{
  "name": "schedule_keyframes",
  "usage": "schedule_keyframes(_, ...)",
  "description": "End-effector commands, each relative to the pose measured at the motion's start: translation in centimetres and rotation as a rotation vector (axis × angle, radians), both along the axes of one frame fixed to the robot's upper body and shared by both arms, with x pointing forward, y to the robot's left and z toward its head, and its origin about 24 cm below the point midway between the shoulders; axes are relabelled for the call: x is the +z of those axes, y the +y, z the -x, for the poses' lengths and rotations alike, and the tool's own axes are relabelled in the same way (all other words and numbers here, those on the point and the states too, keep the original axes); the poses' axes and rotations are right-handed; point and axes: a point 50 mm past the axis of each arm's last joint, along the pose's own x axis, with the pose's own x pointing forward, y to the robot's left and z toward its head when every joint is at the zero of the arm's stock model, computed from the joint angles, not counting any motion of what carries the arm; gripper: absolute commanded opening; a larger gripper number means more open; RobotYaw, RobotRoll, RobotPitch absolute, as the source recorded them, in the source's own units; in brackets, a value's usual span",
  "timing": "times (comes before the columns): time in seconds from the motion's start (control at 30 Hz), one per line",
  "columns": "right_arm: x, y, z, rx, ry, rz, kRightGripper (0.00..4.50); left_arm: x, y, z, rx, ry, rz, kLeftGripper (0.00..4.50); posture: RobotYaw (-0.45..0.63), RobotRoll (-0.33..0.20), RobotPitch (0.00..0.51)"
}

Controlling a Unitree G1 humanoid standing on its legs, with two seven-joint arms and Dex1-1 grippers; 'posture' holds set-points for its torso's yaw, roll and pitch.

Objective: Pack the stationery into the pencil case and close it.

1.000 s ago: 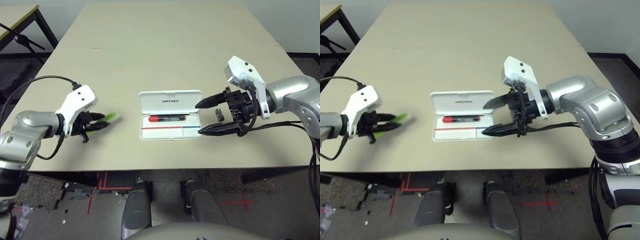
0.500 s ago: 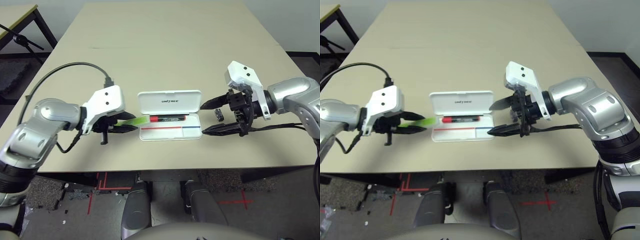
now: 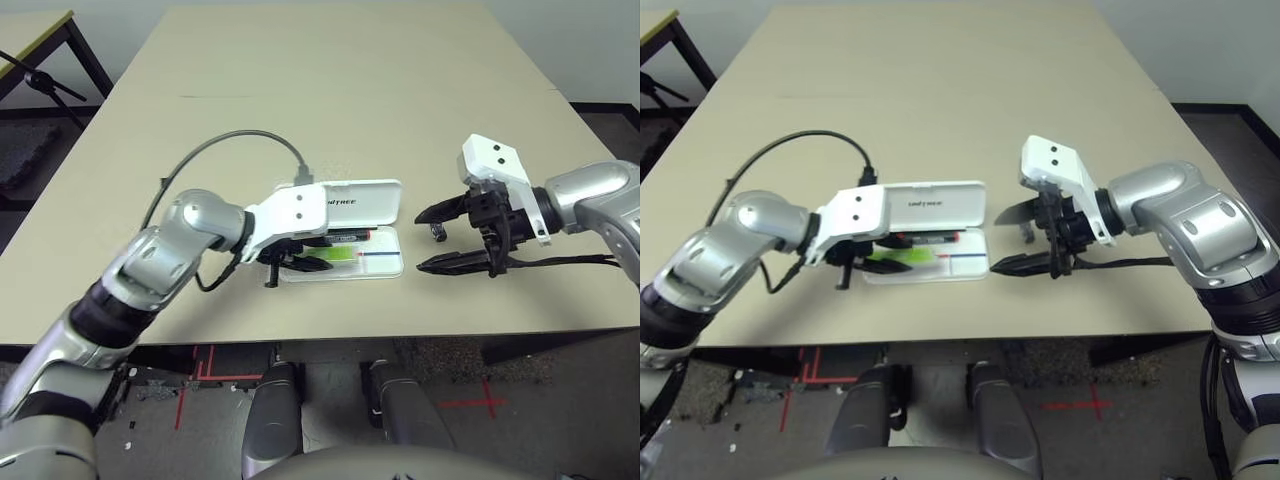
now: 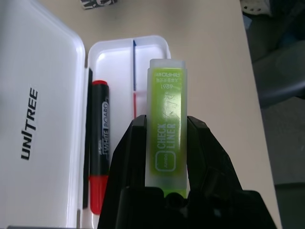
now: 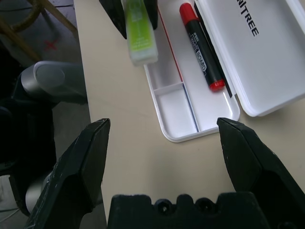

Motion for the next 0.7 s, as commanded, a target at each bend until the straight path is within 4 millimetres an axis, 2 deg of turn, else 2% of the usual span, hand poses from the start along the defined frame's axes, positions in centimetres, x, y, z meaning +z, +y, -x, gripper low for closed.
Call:
schedule_keyframes(0.03, -0.3, -0.3, 0.2, -0.011, -0.002, 0.020, 4.50, -0.8, -0.3, -0.2, -0.011, 0.021, -0.022, 1.08, -0.06, 0.000, 0.126)
schedule_keyframes(0.2, -0.6, -0.7, 0.4, -0.030, 0.000, 0.033, 4.50, -2.0, -0.1, -0.5, 0.002, 0.030, -0.054, 1.08, -0.07, 0.000, 0.129)
schedule_keyframes(0.4, -0.8, -0.8, 0.4, -0.038, 0.000, 0.041, 4.50, -2.4, -0.1, -1.0, 0.023, 0.018, -0.060, 1.08, -0.08, 0.000, 0.130)
schedule_keyframes(0.67, -1.0, -0.8, 0.3, -0.048, -0.008, 0.050, 4.50, -2.7, -0.2, -0.7, 0.016, 0.034, -0.062, 1.08, -0.08, 0.000, 0.132)
schedule_keyframes(0.7, -1.0, -0.8, 0.3, -0.048, -0.008, 0.050, 4.50, -2.7, -0.2, -0.7, 0.016, 0.035, -0.062, 1.43, -0.08, 0.000, 0.132)
